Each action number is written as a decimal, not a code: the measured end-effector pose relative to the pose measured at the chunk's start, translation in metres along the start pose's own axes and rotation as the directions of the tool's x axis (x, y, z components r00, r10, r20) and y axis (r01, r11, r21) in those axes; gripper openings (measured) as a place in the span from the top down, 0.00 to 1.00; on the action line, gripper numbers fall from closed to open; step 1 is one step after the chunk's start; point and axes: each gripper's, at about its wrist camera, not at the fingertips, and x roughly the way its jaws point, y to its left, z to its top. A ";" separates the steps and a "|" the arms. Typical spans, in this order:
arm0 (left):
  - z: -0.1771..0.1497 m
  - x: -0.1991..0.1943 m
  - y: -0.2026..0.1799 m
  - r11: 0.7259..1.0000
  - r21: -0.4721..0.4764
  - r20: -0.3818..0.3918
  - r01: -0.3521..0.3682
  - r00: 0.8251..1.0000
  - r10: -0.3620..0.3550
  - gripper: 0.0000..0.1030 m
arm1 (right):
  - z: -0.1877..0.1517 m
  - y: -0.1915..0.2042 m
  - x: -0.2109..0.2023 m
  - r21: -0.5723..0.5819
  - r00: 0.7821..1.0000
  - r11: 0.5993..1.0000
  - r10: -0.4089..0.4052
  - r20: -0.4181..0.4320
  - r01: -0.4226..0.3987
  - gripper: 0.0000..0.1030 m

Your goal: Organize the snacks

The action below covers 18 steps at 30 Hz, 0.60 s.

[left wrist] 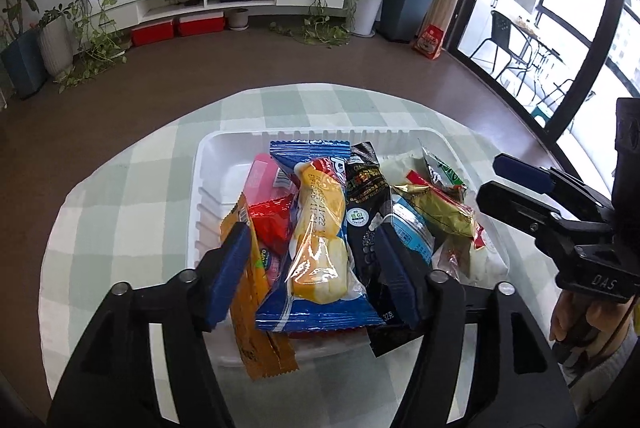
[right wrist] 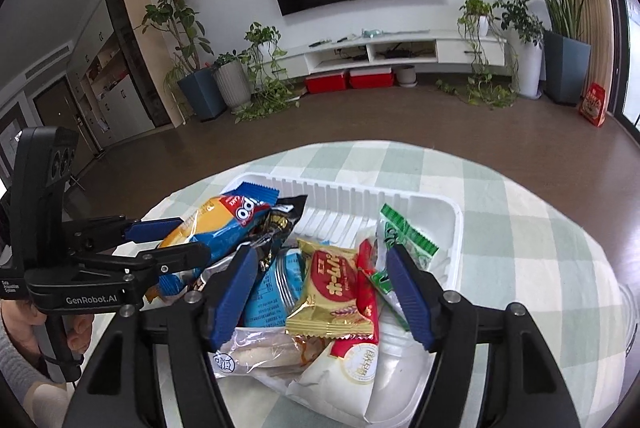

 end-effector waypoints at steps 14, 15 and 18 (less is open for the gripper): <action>-0.037 -0.088 -0.032 0.995 -0.053 0.158 -0.085 0.983 0.093 0.26 | -0.013 0.027 -0.077 -0.048 0.991 0.998 -0.034 0.131 0.040 0.08; -0.042 -0.097 -0.038 0.994 -0.051 0.170 -0.092 0.980 0.100 0.25 | -0.018 0.029 -0.085 -0.050 0.990 0.998 -0.041 0.137 0.048 0.06; -0.060 -0.123 -0.056 0.993 -0.061 0.195 -0.105 0.974 0.115 0.23 | -0.038 0.035 -0.116 -0.039 0.982 0.995 -0.081 0.171 0.088 0.00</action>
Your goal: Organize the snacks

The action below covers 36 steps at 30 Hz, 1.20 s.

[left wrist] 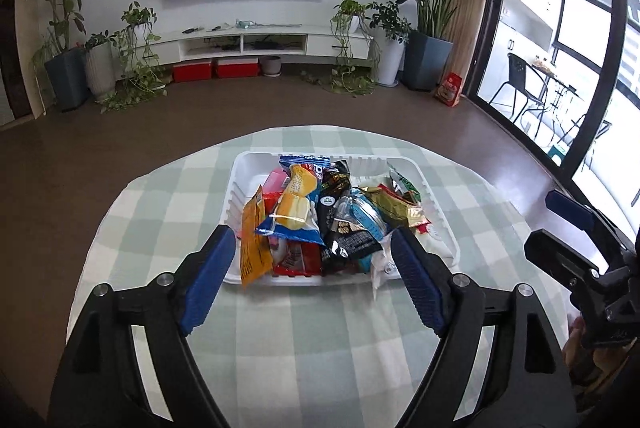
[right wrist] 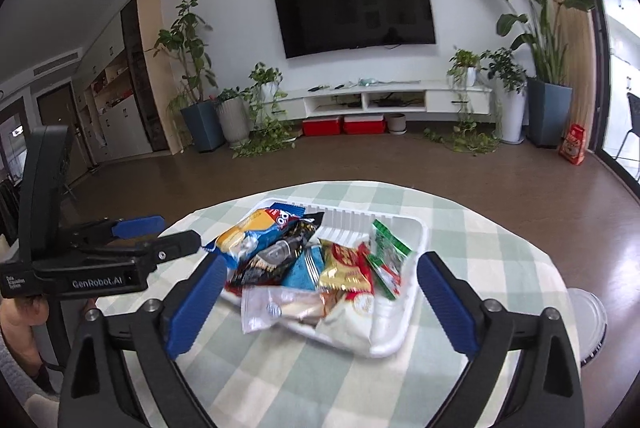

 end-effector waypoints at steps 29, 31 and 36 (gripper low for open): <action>-0.100 -0.222 -0.085 0.994 0.003 0.207 -0.110 0.972 0.107 0.15 | -0.066 0.043 -0.182 0.057 0.972 0.987 -0.157 0.174 0.150 0.00; -0.101 -0.226 -0.085 0.994 0.002 0.212 -0.113 0.971 0.110 0.15 | -0.066 0.047 -0.187 0.047 0.971 0.988 -0.156 0.179 0.150 0.00; -0.101 -0.227 -0.084 0.993 0.001 0.215 -0.115 0.970 0.112 0.15 | -0.064 0.056 -0.197 0.035 0.969 0.989 -0.151 0.198 0.147 0.00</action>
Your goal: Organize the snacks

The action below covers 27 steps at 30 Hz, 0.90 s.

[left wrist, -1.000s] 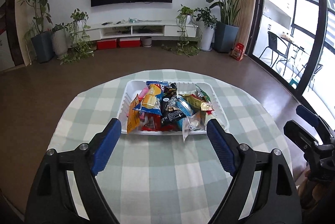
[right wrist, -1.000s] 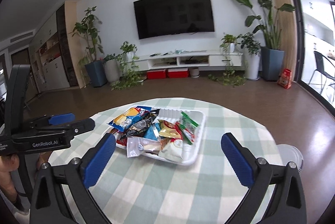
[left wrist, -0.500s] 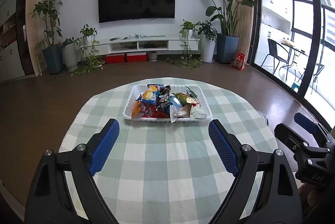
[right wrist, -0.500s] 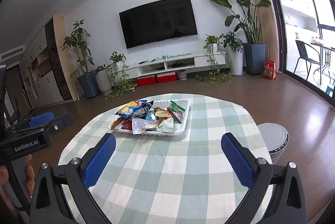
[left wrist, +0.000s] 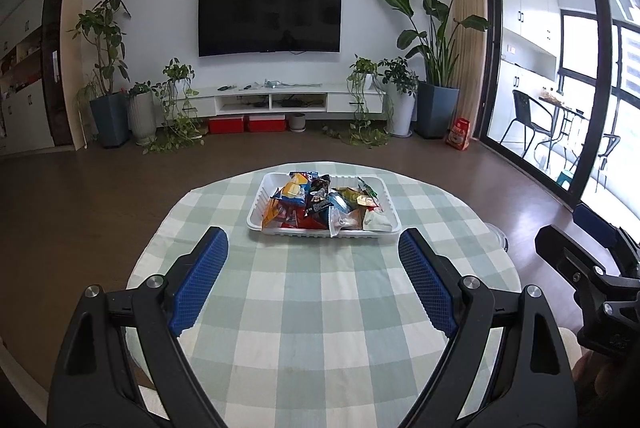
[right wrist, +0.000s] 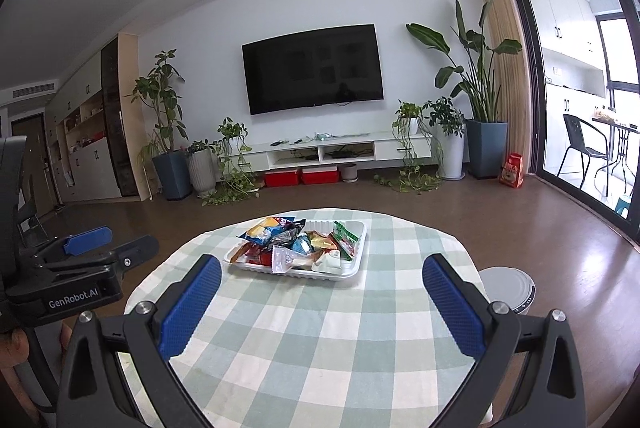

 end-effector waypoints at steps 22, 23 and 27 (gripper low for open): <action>0.008 -0.031 -0.003 1.000 0.010 0.035 0.004 0.999 -0.005 0.15 | 0.002 0.007 -0.016 -0.008 1.000 1.000 0.010 0.025 -0.009 0.00; 0.008 -0.032 -0.003 1.000 0.010 0.035 0.005 0.999 -0.005 0.15 | 0.001 0.007 -0.016 -0.008 1.000 1.000 0.009 0.024 -0.009 0.00; 0.008 -0.032 -0.003 1.000 0.008 0.036 0.006 0.999 -0.006 0.15 | 0.001 0.007 -0.016 -0.011 1.000 1.000 0.009 0.026 -0.009 0.00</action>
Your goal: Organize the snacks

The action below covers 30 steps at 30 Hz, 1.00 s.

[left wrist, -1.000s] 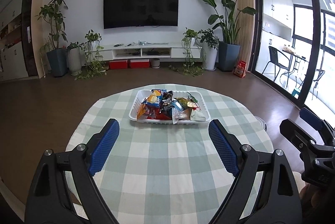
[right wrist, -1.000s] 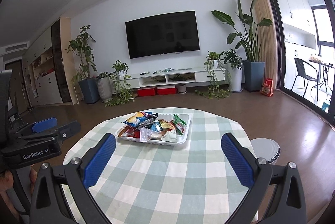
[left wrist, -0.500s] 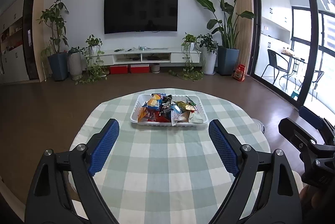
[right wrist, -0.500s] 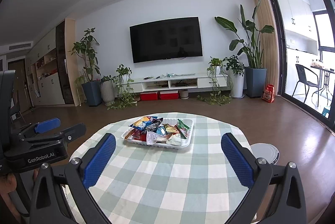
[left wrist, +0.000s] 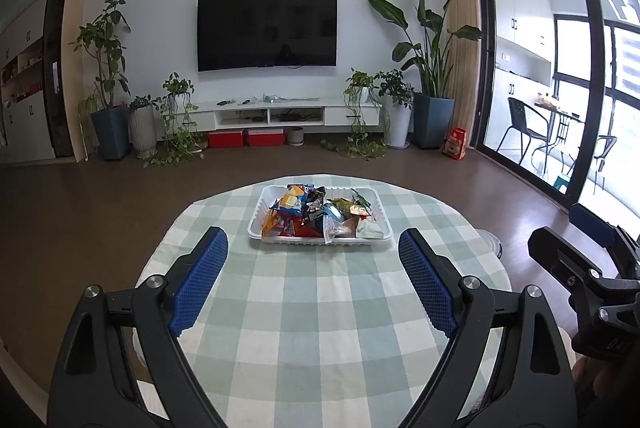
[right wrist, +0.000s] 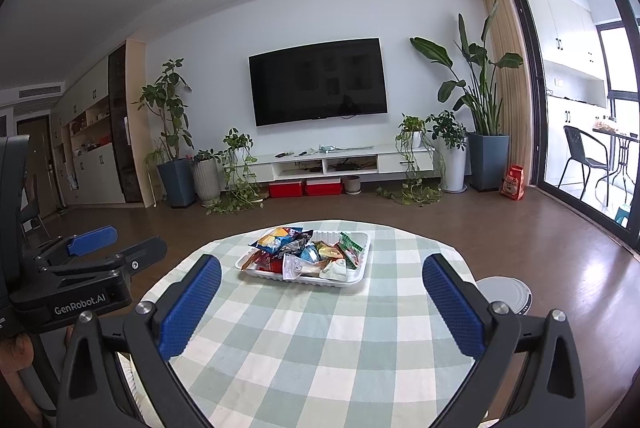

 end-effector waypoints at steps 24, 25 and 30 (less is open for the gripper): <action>-0.005 -0.001 -0.001 1.000 0.003 0.007 0.000 1.000 0.000 0.15 | -0.004 0.000 0.003 0.002 1.000 1.000 0.000 0.005 0.000 0.00; -0.005 -0.001 -0.001 1.000 0.004 0.006 -0.001 1.000 0.001 0.15 | -0.004 0.000 0.003 0.002 1.000 1.000 0.000 0.004 0.000 0.00; -0.005 -0.002 -0.001 1.000 0.003 0.008 -0.001 1.000 0.001 0.15 | -0.005 0.000 0.003 0.001 1.000 1.000 0.000 0.004 0.000 0.00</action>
